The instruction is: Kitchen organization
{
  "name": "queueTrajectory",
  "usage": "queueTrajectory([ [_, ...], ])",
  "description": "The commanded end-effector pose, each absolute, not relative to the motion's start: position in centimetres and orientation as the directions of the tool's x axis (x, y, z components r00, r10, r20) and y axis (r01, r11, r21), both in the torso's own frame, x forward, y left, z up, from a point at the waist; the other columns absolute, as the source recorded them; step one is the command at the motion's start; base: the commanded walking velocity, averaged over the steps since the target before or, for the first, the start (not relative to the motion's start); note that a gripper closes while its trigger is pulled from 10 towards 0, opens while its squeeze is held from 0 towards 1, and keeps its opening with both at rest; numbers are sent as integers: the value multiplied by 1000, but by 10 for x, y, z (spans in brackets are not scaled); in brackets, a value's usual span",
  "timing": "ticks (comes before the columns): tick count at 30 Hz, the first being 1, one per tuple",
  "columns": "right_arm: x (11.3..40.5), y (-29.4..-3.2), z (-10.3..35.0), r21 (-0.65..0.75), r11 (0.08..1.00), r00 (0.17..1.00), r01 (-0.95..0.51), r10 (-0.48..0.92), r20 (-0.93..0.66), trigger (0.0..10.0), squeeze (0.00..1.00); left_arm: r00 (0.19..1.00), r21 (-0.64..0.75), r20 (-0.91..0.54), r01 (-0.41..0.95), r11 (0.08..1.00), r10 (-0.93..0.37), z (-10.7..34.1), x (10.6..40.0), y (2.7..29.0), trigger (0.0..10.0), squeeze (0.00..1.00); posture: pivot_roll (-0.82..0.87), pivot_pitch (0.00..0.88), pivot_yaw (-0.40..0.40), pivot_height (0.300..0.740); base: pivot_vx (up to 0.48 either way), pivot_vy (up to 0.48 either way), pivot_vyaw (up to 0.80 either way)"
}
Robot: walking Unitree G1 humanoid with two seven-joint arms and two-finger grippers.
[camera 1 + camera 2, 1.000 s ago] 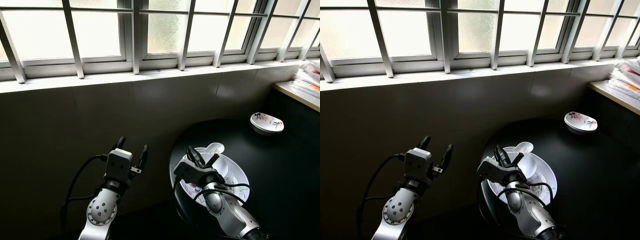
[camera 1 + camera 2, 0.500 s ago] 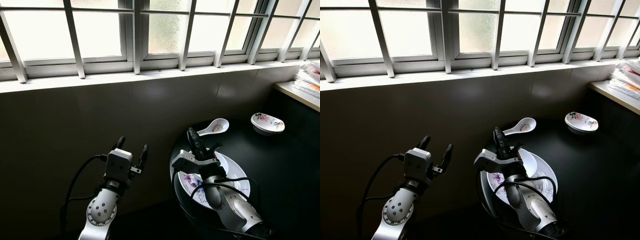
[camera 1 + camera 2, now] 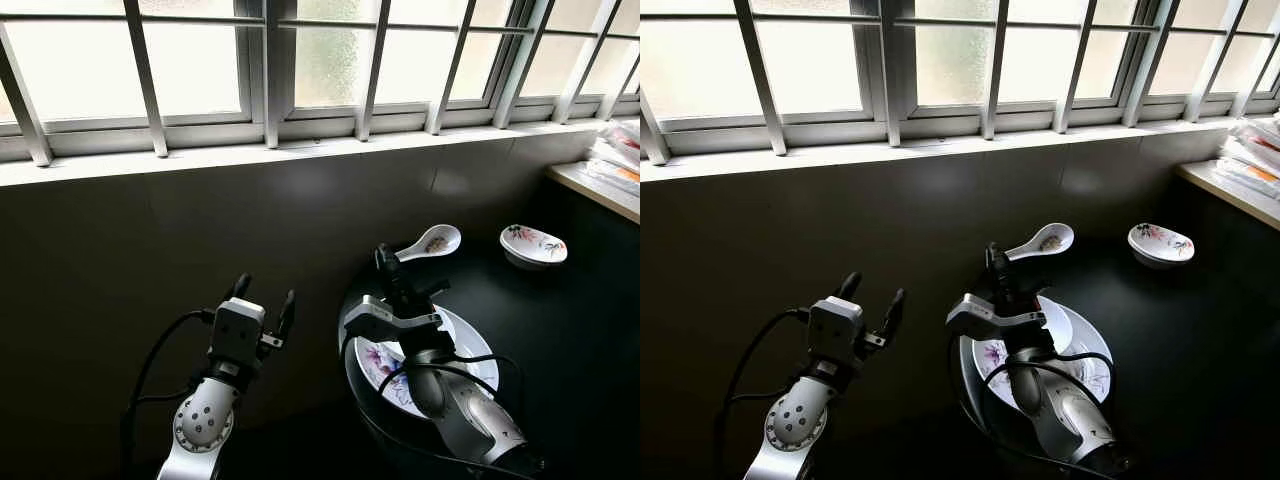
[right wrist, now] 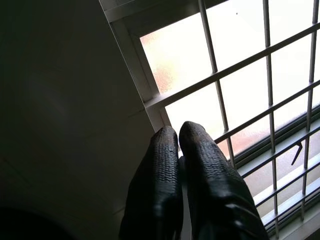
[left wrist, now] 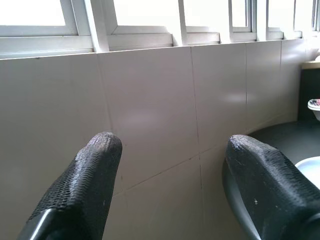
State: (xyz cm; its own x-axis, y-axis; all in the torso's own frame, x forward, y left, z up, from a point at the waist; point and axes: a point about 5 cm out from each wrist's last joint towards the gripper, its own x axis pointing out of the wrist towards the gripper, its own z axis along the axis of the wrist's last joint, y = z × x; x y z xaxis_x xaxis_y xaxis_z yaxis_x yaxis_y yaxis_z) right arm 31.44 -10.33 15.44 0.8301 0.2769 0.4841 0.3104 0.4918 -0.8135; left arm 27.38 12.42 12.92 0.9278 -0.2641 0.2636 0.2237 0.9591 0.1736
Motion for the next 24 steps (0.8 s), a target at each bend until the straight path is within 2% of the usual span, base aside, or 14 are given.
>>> queueTrajectory([
  [1, 313, -104, 164, -769, 545, 806, 335, 257, 533, 10000, 0, 926, 172, 260, 235, 957, -274, 128, 274, 121, 10000, 0, 48, 0, -59, 740, 0, 0, 0],
  [6, 312, -102, 166, -750, 586, 801, 306, 267, 536, 10000, 0, 926, 162, 260, 239, 957, -275, 128, 274, 121, 10000, 0, 48, 0, -58, 740, 0, 55, 0],
  [14, 313, -100, 165, -746, 603, 809, 283, 267, 523, 10000, 0, 924, 161, 258, 247, 956, -282, 128, 274, 120, 10000, 0, 50, 0, -59, 740, 0, 480, 0],
  [24, 315, -98, 164, -713, 670, 837, 207, 256, 484, 10000, 0, 924, 164, 258, 247, 955, -283, 128, 274, 120, 10000, 0, 50, 0, -59, 740, 0, 480, 0],
])
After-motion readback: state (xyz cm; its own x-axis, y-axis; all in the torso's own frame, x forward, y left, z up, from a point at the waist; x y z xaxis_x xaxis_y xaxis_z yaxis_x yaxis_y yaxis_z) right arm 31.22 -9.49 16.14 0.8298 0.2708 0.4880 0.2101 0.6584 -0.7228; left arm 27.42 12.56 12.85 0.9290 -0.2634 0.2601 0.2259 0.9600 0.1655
